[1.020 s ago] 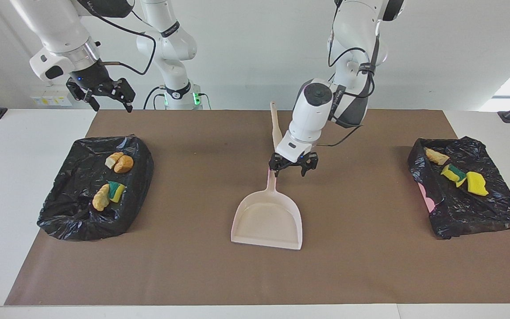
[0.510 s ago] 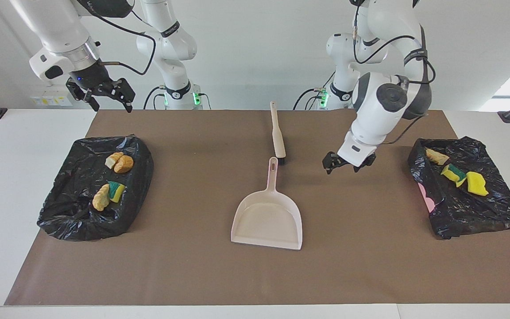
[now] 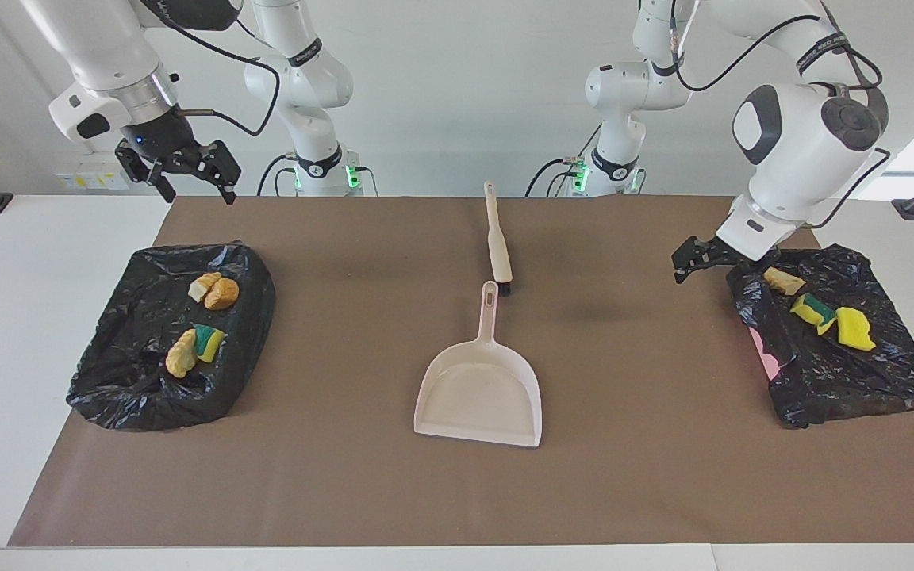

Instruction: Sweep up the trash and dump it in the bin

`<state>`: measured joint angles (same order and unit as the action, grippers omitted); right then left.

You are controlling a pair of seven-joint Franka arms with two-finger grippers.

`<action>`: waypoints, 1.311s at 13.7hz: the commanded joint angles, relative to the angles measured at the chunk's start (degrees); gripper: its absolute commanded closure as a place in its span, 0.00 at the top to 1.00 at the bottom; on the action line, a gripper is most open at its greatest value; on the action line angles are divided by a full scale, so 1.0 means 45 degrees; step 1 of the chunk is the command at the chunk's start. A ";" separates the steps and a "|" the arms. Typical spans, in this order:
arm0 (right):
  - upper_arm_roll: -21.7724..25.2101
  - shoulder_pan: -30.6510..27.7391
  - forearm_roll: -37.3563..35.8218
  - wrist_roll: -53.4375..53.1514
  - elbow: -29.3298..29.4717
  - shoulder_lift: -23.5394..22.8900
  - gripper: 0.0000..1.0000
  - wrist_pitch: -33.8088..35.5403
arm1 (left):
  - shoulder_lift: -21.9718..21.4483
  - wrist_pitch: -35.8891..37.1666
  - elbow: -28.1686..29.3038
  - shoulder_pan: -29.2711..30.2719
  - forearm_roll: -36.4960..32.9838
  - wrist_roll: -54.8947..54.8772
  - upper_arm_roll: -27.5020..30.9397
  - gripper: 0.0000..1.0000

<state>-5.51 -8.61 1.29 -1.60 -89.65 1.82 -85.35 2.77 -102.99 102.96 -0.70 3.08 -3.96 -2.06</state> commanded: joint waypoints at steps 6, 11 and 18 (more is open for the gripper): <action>-0.0085 -0.0234 0.0045 -0.0153 0.0957 -0.0736 1.00 0.0314 | -0.0654 0.3294 -0.2837 0.0332 -0.1407 -0.0936 -0.0186 1.00; -0.0065 -0.0371 -0.0052 -0.0172 0.0860 -0.0678 1.00 0.0294 | -0.1492 0.3494 -0.2104 0.0371 -0.1308 -0.0779 -0.0128 1.00; 0.0090 -0.0216 -0.0111 -0.0172 0.0840 -0.0677 1.00 0.0197 | -0.1748 0.3317 -0.1378 0.0313 -0.1192 -0.0701 -0.0224 1.00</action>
<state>-5.28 -10.06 1.13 -1.60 -86.53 -0.91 -84.75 -3.22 -87.26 93.93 1.13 -2.34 -7.40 -2.66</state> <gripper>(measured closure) 0.000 0.000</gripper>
